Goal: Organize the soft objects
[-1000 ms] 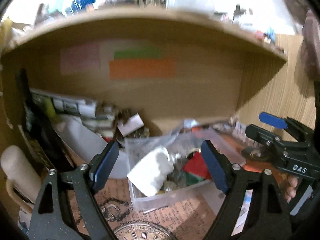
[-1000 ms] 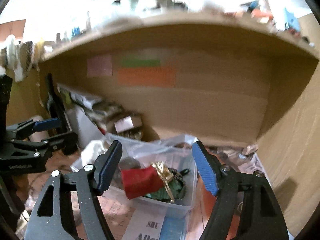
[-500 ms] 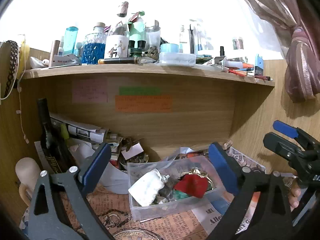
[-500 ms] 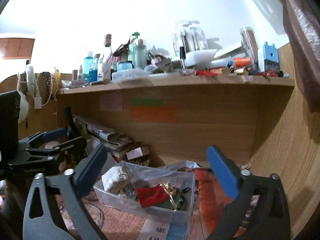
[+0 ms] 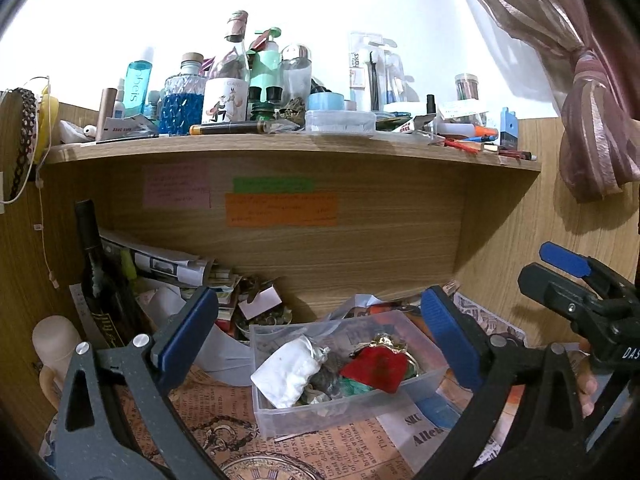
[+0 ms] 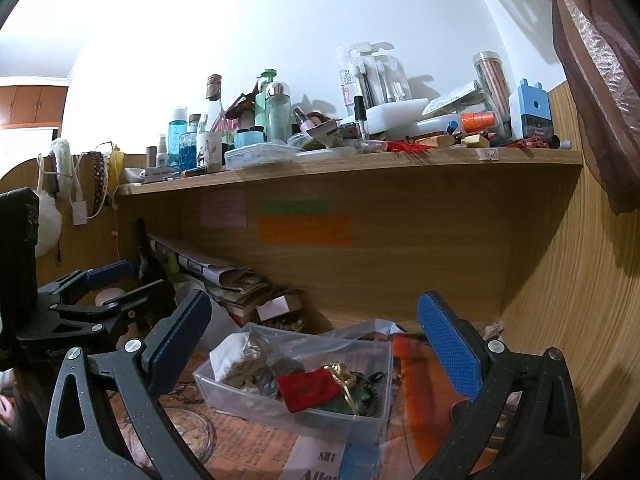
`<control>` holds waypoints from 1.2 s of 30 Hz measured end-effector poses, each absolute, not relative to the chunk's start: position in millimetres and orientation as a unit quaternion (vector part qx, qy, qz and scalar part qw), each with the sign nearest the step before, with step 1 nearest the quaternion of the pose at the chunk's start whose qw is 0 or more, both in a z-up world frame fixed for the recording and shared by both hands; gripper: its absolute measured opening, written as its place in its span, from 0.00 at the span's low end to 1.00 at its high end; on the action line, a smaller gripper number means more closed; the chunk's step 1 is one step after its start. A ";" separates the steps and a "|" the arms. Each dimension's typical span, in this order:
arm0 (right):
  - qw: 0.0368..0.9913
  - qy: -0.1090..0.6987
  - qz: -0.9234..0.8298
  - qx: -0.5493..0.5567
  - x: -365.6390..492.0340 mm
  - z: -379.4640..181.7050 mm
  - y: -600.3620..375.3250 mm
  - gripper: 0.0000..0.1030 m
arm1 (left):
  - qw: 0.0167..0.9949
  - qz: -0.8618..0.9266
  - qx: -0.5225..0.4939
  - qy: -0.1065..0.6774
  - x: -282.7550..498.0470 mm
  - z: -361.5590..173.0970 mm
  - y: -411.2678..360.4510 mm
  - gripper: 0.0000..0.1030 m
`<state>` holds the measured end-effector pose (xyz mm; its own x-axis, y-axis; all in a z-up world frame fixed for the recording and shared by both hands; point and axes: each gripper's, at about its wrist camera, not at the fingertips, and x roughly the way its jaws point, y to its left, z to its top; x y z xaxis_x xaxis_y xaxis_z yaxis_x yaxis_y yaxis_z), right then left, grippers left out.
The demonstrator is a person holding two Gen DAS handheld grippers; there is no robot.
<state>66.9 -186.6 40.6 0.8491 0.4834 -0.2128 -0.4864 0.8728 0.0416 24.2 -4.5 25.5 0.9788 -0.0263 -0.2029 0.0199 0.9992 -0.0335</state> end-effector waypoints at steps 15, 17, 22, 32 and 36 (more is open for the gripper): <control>0.960 0.114 0.256 -0.007 67.7 39.0 -183.8 1.00 | 0.994 -0.011 -0.018 0.106 26.4 23.6 -2.4 1.00; 0.960 0.114 0.256 -0.008 67.8 38.7 -183.5 1.00 | 0.994 -0.011 -0.017 0.106 26.3 23.8 -2.6 1.00; 0.960 0.115 0.255 -0.007 67.8 38.7 -182.8 1.00 | 0.994 -0.010 -0.017 0.106 26.3 23.8 -2.7 1.00; 0.960 0.117 0.255 -0.008 68.0 38.1 -181.1 1.00 | 0.994 -0.012 -0.019 0.108 27.3 23.1 -2.3 1.00; 0.960 0.118 0.255 -0.009 67.7 38.1 -180.0 1.00 | 0.993 -0.013 -0.020 0.112 29.0 22.2 -2.9 1.00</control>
<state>67.7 -180.0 38.1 0.8421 0.4873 -0.2312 -0.4915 0.8698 0.0433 29.0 -2.9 22.2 0.9744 -0.0304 -0.2227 0.0214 0.9989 -0.0425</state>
